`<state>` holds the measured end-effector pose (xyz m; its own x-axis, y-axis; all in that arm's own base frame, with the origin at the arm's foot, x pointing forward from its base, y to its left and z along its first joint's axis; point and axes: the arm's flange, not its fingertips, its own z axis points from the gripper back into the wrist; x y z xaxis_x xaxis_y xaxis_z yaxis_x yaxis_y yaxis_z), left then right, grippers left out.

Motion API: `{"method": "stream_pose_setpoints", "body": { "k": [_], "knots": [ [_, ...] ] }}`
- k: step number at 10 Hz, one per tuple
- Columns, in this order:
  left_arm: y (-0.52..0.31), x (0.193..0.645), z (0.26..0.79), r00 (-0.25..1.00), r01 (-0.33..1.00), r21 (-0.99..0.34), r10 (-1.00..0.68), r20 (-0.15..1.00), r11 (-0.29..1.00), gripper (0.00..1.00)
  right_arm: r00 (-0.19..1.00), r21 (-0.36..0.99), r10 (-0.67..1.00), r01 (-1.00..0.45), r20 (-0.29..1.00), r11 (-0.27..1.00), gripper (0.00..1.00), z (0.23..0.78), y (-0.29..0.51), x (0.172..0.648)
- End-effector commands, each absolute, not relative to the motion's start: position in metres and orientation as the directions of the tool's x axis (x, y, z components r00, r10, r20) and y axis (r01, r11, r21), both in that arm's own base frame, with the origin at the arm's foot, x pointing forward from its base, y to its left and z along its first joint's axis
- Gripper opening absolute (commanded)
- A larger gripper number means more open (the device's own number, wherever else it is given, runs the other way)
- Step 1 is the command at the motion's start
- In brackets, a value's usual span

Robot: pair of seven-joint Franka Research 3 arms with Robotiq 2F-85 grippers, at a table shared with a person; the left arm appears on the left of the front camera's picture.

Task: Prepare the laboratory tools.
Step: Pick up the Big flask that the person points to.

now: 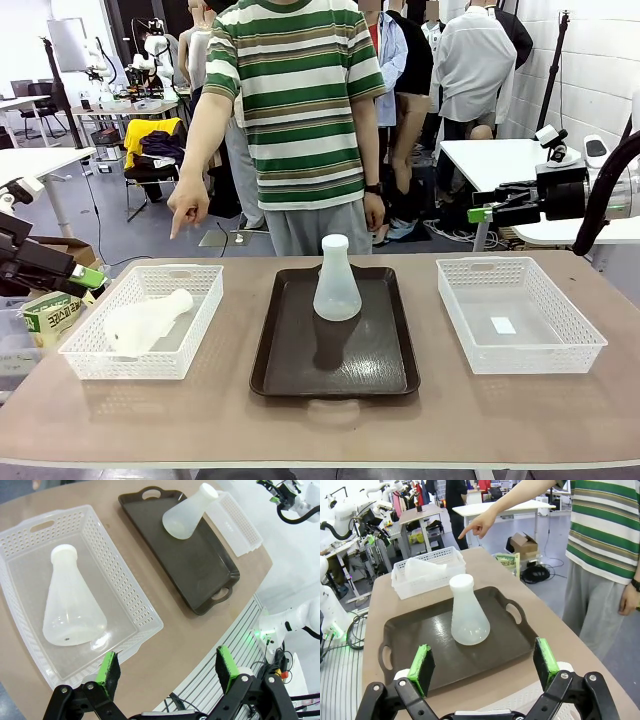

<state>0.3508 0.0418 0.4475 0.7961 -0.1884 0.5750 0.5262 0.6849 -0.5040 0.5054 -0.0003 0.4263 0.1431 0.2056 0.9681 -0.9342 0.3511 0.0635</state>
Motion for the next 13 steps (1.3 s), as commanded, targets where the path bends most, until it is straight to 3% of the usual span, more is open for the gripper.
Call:
{"method": "stream_pose_setpoints", "body": {
  "k": [1,6,8,10,13],
  "knots": [
    [0.043,0.352,0.446,0.785,0.541,-0.507,-0.186,0.591,0.671,1.0,0.161,0.074,0.218,-0.931,0.963,0.358,1.0,0.428,0.001,0.506],
    [0.037,0.354,0.453,0.81,0.491,-0.469,-0.186,0.556,0.734,1.0,0.161,0.074,0.218,-0.931,0.963,0.358,1.0,0.428,0.001,0.506],
    [0.023,0.376,0.474,0.793,0.493,-0.338,-0.255,0.554,0.802,1.0,0.161,0.074,0.218,-0.931,0.963,0.358,1.0,0.428,0.001,0.506],
    [-0.006,0.416,0.488,0.814,0.48,-0.172,-0.364,0.454,0.86,1.0,0.161,0.074,0.218,-0.931,0.963,0.358,1.0,0.428,0.001,0.506],
    [-0.057,0.485,0.482,0.773,0.586,0.038,-0.573,0.273,0.809,1.0,0.161,0.074,0.218,-0.931,0.963,0.358,1.0,0.428,0.001,0.506]
  ]
}}
